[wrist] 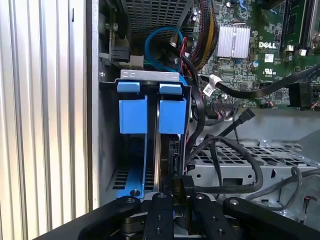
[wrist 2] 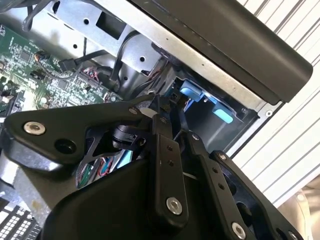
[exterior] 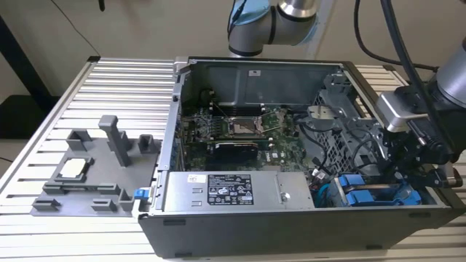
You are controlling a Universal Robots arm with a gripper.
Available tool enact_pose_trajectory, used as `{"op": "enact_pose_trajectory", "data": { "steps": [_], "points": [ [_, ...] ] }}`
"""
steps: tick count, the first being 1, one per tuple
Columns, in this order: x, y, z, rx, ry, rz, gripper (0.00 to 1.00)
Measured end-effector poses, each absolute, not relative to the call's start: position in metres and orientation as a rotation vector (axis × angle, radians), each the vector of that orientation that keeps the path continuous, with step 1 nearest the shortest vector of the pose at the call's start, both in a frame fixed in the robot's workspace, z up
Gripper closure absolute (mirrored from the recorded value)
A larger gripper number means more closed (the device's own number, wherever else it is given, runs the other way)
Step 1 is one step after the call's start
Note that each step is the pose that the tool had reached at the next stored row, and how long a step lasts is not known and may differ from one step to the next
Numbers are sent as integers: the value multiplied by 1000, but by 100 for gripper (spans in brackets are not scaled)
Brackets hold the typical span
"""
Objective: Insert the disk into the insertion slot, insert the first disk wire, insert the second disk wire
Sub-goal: 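Insert the first disk wire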
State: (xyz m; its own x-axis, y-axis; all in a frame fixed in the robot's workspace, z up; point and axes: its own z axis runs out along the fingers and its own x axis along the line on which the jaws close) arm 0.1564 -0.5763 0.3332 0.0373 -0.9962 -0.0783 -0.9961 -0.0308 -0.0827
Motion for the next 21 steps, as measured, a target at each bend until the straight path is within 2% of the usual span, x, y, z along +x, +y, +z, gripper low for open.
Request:
{"op": "enact_pose_trajectory", "data": {
  "steps": [2, 3, 21],
  "points": [
    [156, -576, 333, -2176, 2103, 0, 80],
    [156, -577, 333, -2176, 2103, 1, 73],
    [156, -576, 394, -2172, 2100, 8, 73]
  ]
}}
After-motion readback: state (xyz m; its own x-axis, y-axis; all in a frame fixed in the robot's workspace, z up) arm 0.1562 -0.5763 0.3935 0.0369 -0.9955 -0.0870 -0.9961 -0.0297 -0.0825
